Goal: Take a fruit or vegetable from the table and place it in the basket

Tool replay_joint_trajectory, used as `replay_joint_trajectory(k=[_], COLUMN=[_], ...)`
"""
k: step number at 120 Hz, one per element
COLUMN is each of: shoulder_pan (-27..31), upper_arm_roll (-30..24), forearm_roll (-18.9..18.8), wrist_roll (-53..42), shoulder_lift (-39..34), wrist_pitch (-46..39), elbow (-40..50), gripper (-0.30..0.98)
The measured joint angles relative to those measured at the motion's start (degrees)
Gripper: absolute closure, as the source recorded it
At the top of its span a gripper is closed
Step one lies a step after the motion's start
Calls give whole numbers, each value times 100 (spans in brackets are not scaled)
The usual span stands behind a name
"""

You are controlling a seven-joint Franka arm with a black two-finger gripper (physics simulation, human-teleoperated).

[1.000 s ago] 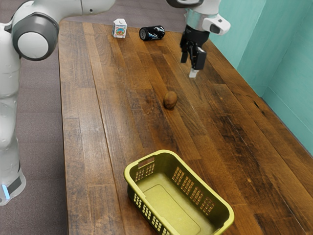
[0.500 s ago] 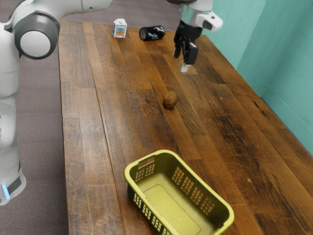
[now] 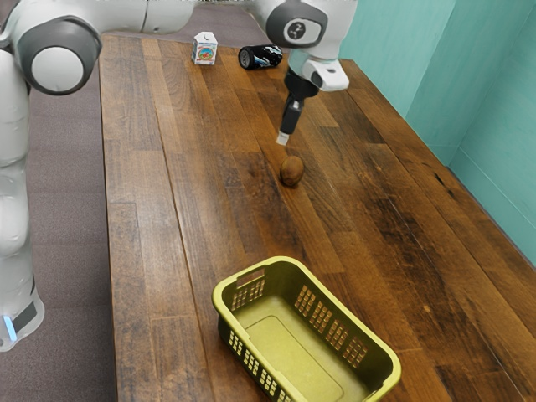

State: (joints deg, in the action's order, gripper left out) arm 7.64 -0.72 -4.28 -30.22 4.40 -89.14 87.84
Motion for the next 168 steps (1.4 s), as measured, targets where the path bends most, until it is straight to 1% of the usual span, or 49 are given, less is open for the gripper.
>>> replay_joint_trajectory(k=[12, 24, 34, 53, 69, 102, 124, 143, 168], shoulder_pan=[-15, 95, 167, 303, 343, 476, 659, 693, 739], upper_arm_roll=[1, 66, 106, 115, 116, 117, 124, 122, 124], forearm_roll=[7, 9, 16, 34, 57, 121, 329, 505, 571], wrist_roll=[-486, -894, -1179, -1611, -1896, -2315, -2490, -2510, -2416], shoulder_lift=[137, 343, 611, 1201, 1510, 1809, 1814, 1806, 1804], wrist_pitch=[-439, -885, -1182, -1593, -1800, -2037, -2070, -2007, -1884], elbow=[51, 43, -117, -446, -575, -584, -542, -532, -473], gripper=[0, 0, 0, 0, 0, 0, 0, 0, 0])
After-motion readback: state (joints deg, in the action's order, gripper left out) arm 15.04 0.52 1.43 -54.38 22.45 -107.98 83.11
